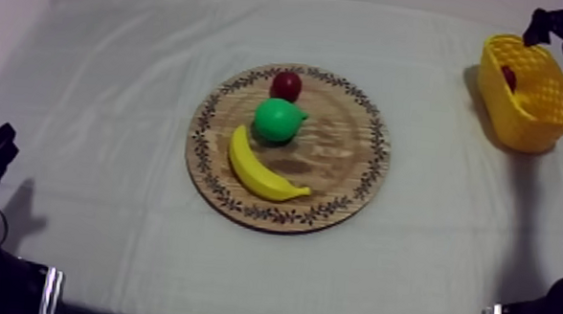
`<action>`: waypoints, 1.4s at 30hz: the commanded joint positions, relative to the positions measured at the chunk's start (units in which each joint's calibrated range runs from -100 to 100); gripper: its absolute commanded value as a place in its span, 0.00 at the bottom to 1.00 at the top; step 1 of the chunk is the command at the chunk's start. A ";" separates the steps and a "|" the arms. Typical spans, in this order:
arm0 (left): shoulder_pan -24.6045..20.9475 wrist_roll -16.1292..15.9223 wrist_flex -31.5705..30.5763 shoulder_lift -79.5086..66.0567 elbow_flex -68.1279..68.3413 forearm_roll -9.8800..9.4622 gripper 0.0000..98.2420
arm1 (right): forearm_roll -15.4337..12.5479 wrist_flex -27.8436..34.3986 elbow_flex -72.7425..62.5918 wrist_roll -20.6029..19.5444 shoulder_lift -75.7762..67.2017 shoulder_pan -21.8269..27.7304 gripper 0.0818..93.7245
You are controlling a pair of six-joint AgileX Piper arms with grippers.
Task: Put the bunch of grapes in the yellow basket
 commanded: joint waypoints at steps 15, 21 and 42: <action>-0.03 0.00 -0.01 0.05 0.00 0.01 0.00 | -1.89 -1.38 17.48 -1.24 -34.55 -3.50 0.36; -0.03 0.00 -0.01 0.05 0.00 0.01 0.00 | -0.71 -5.14 28.98 -2.52 -46.92 -6.48 0.20; -0.03 0.00 -0.01 0.05 0.00 0.01 0.00 | 4.36 -13.71 69.13 -7.68 -87.61 -11.94 0.01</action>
